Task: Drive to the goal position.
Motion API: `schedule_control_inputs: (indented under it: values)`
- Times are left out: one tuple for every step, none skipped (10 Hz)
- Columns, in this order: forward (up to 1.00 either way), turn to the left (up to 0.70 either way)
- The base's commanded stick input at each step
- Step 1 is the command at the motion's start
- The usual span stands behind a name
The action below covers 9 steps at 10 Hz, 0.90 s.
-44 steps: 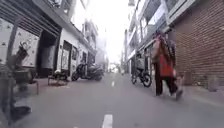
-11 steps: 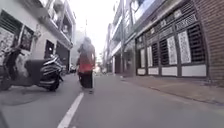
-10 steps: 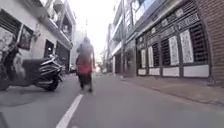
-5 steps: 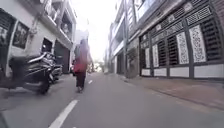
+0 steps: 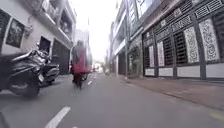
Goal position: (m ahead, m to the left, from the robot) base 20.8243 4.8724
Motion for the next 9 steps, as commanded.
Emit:
schedule_control_inputs:
  values:
    - [1.0,0.0]
    - [1.0,0.0]
    - [1.0,0.0]
    - [1.0,0.0]
    - [1.0,0.0]
    - [1.0,0.0]
    - [1.0,0.0]
    - [1.0,0.0]
    - [1.0,0.0]
